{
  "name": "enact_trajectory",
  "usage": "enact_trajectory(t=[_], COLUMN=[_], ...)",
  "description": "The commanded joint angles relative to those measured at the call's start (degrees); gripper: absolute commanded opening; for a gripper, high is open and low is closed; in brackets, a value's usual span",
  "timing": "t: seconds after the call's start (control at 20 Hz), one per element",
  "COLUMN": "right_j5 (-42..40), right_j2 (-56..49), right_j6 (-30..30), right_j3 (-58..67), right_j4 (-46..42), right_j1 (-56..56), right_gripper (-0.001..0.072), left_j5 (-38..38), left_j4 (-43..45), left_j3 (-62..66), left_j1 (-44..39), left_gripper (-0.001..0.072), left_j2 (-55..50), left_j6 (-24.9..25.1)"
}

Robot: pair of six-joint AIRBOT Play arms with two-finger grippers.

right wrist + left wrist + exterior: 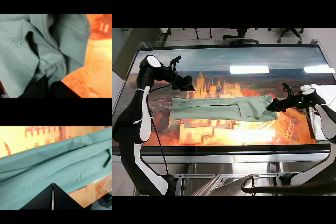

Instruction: Fold the shirts.

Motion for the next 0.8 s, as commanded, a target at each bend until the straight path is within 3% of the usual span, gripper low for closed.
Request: enact_trajectory(t=[0.0, 0.4, 0.65, 0.75], right_j5=[4.2, 15.9, 19.3, 19.4], right_j2=[3.0, 11.2, 13.3, 13.7], right_j6=[-1.6, 6.2, 9.6, 9.7], right_j3=[3.4, 18.1, 26.3, 26.3], right_j4=[6.6, 7.0, 7.2, 7.5], right_j1=[-0.1, -0.2, 0.0, 0.0], right_gripper=[0.0018, 0.0018, 0.0018, 0.0018], left_j5=[5.4, 12.8, 19.6, 18.6], left_j4=[-0.5, -0.9, -4.1, -5.7], left_j3=[0.0, 0.0, 0.8, 3.7], left_j1=[-6.2, -23.9, -28.6, -28.5], left_gripper=[0.0013, 0.0012, 0.0012, 0.0012], left_j2=[-0.7, -12.8, -14.4, -14.2], left_j6=[1.7, 1.8, 1.9, 1.8])
